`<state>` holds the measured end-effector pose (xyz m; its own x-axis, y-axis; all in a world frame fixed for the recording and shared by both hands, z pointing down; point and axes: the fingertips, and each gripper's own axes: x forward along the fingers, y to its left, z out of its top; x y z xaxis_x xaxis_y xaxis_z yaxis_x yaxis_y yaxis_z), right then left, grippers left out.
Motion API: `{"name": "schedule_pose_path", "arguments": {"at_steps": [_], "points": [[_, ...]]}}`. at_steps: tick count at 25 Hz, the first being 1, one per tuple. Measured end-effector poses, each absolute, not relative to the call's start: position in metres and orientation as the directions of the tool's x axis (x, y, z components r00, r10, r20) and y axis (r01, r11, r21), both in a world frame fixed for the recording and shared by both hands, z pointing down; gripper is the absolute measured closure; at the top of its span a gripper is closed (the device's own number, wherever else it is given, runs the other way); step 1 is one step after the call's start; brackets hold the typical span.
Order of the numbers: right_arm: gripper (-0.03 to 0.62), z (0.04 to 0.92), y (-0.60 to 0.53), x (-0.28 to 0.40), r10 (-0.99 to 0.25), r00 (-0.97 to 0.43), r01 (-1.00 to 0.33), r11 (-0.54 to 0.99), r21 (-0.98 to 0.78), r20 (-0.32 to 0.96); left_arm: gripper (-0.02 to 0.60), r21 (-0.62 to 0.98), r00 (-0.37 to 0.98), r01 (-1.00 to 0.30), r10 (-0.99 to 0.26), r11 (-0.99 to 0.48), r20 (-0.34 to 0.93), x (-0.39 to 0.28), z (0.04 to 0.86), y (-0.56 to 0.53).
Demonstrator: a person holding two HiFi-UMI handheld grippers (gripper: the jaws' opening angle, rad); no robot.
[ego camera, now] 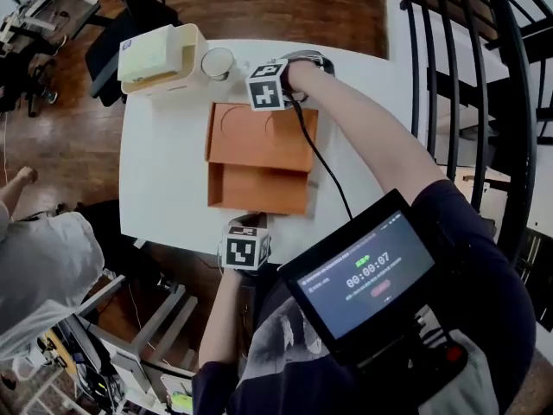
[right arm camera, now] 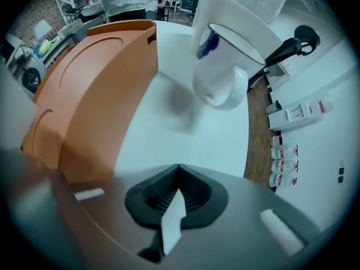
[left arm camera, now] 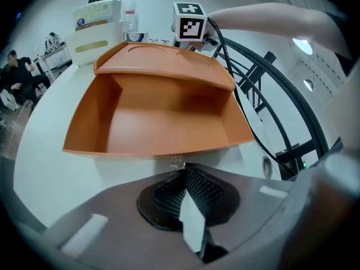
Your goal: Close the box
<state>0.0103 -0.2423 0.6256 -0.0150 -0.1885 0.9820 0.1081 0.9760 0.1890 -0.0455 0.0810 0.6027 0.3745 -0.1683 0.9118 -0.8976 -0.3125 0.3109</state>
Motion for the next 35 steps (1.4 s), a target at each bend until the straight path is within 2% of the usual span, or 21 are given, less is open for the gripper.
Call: {"name": "schedule_pose_path", "arguments": {"at_steps": [10,27,31,35], "points": [[0.594,0.62,-0.243,0.009,-0.166,-0.059,0.12,0.978,0.172,0.984,0.566,0.381,0.425,-0.885,-0.131,-0.266,0.896,-0.03,0.602,0.08],[0.594,0.621,-0.238,0.007,-0.175,-0.038,0.136,0.975,0.178,0.984,0.566,0.481,0.494,-0.863,-0.061,-0.156,0.867,-0.043,0.601,0.074],[0.594,0.622,-0.237,0.008,-0.185,-0.03,0.162,0.969,0.187,0.982,0.566,0.504,0.517,-0.849,-0.052,-0.16,0.855,-0.043,0.6,0.071],[0.594,0.622,-0.238,0.007,-0.196,-0.038,0.176,0.964,0.199,0.98,0.566,0.462,0.481,-0.859,-0.041,-0.22,0.876,-0.053,0.597,0.062]]}}
